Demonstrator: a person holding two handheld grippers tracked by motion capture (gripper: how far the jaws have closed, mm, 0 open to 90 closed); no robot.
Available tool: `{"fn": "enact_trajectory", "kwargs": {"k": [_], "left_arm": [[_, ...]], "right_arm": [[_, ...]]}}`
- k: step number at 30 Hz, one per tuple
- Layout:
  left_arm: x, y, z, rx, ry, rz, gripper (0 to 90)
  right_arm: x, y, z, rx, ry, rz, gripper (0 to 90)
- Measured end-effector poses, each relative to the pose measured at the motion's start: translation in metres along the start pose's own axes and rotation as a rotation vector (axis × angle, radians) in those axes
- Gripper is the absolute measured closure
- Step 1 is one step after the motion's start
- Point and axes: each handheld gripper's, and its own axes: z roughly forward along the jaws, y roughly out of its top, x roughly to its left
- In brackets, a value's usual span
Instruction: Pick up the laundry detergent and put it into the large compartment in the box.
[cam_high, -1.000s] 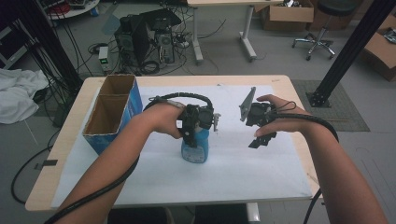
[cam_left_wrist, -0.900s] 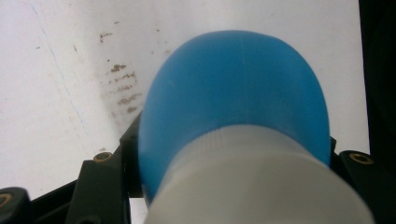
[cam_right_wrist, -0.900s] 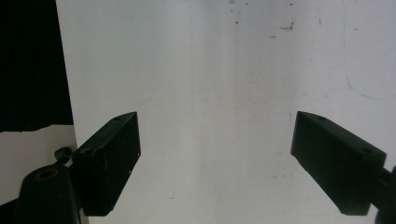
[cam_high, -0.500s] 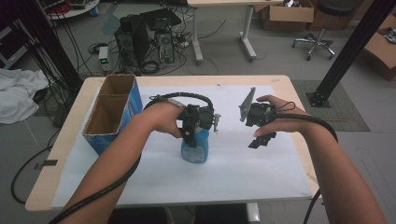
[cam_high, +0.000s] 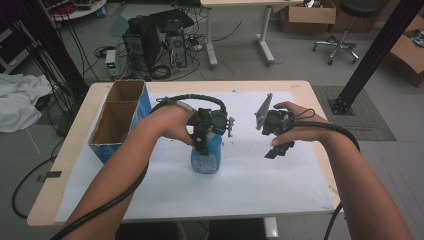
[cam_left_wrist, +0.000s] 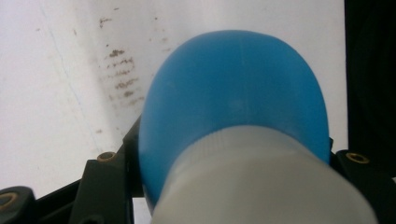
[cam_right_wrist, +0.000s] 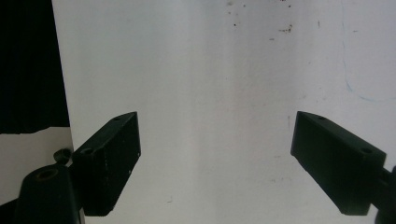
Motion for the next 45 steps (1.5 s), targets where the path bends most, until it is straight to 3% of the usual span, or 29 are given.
{"fn": "enact_trajectory", "kwargs": {"k": [7, 11, 17, 27, 36, 45], "left_arm": [[-0.002, -0.005, -0.017, 0.015, -0.010, -0.057, 40.5], [-0.002, -0.009, -0.029, 0.021, -0.008, -0.128, 40.4], [-0.003, -0.011, -0.048, 0.026, 0.029, -0.195, 40.4], [0.008, -0.027, -0.074, 0.006, 0.030, -0.417, 40.5], [0.012, -0.037, -0.096, 0.020, 0.015, -0.532, 40.5], [0.019, -0.059, -0.118, -0.036, 0.015, -0.716, 40.5]], "right_arm": [[0.000, 0.003, -0.001, 0.004, -0.001, -0.007, 16.1], [0.000, 0.005, -0.002, 0.004, -0.008, -0.008, 16.0], [0.000, 0.006, -0.004, 0.003, -0.011, -0.008, 16.1], [0.001, 0.009, -0.007, 0.010, -0.016, -0.017, 16.1], [0.002, 0.010, -0.007, 0.011, -0.020, -0.021, 16.1], [0.002, 0.011, -0.009, 0.010, -0.021, -0.024, 16.1]]}}
